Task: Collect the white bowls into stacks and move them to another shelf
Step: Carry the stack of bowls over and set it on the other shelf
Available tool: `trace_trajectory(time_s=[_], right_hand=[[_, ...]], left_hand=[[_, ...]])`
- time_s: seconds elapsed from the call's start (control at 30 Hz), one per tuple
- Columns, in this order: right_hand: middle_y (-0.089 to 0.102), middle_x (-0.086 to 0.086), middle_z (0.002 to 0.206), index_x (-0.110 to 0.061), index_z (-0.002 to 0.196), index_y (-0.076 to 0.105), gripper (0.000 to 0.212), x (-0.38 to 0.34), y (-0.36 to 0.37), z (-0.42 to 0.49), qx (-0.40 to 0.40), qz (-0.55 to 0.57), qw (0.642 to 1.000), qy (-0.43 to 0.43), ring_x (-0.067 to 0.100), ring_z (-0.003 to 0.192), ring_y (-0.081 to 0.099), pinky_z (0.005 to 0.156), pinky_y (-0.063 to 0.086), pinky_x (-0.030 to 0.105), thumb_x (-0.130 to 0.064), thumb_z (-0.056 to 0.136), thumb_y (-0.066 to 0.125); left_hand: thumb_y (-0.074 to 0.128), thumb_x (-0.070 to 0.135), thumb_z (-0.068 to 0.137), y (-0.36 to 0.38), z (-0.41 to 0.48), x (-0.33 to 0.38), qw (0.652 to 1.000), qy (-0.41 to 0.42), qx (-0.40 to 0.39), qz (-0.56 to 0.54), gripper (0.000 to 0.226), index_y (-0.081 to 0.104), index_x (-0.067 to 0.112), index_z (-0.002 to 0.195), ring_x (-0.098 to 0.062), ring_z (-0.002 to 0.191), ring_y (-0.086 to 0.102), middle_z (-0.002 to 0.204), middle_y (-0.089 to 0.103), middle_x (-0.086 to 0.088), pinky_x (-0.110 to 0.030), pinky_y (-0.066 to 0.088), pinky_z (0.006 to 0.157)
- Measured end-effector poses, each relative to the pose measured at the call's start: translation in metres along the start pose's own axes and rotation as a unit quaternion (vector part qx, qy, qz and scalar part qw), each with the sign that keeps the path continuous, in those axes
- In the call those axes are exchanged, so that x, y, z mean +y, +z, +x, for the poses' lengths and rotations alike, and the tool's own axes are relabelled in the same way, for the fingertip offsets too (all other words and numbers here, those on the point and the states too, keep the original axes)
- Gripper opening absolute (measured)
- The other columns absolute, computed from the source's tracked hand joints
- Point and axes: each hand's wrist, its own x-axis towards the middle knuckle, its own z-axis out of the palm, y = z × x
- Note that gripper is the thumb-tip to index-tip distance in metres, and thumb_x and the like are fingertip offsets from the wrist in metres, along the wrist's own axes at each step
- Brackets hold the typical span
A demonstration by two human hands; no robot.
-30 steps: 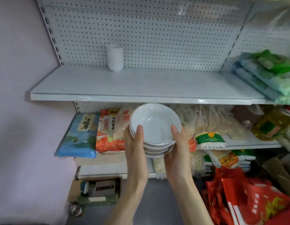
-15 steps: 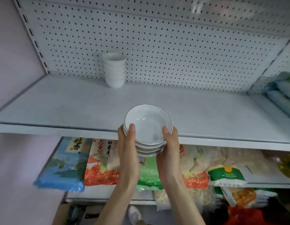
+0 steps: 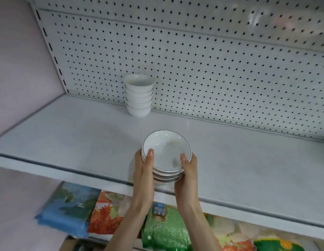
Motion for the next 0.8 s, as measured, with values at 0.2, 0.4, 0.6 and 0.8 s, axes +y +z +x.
trace_trajectory(time_s=[0.2,0.4,0.6,0.8], right_hand=[[0.060,0.004,0.130,-0.018,0.132,0.046,0.070,0.009,-0.002,0.011,-0.007,-0.018,1.000,0.004,0.019,0.122,0.055,0.109,0.038,0.048,-0.051,0.072,0.064],[0.056,0.003,0.134,-0.021,0.134,0.044,0.092,0.006,-0.008,0.018,-0.027,-0.039,0.999,0.000,0.020,0.127,0.052,0.111,0.036,0.049,-0.069,0.061,0.073],[0.053,-0.010,0.131,-0.025,0.137,0.036,0.085,0.010,-0.021,0.021,-0.073,-0.122,0.989,-0.035,-0.002,0.119,0.052,0.094,0.044,0.014,-0.052,0.064,0.068],[0.041,-0.004,0.140,-0.022,0.140,0.023,0.115,0.005,-0.029,0.033,-0.143,-0.216,0.963,-0.072,0.001,0.127,0.045,0.099,0.039,0.013,-0.063,0.052,0.083]], left_hand=[[0.051,0.063,0.077,-0.002,0.014,-0.015,1.000,-0.002,0.002,0.012,0.060,0.052,0.026,0.124,-0.011,0.110,0.062,0.116,0.065,0.006,-0.040,0.048,0.099],[0.051,0.069,0.071,0.002,0.022,-0.022,1.000,0.000,-0.015,0.023,0.067,0.051,0.028,0.124,-0.012,0.112,0.061,0.118,0.064,0.007,-0.048,0.045,0.102],[0.051,0.069,0.075,-0.001,0.028,-0.028,0.999,0.006,-0.029,0.022,0.068,0.049,0.028,0.129,-0.017,0.120,0.057,0.127,0.061,0.002,-0.050,0.041,0.106],[0.048,0.078,0.077,-0.004,0.042,-0.039,0.999,0.019,-0.041,0.012,0.080,0.049,0.021,0.134,-0.023,0.128,0.051,0.133,0.057,-0.006,-0.052,0.034,0.110]])
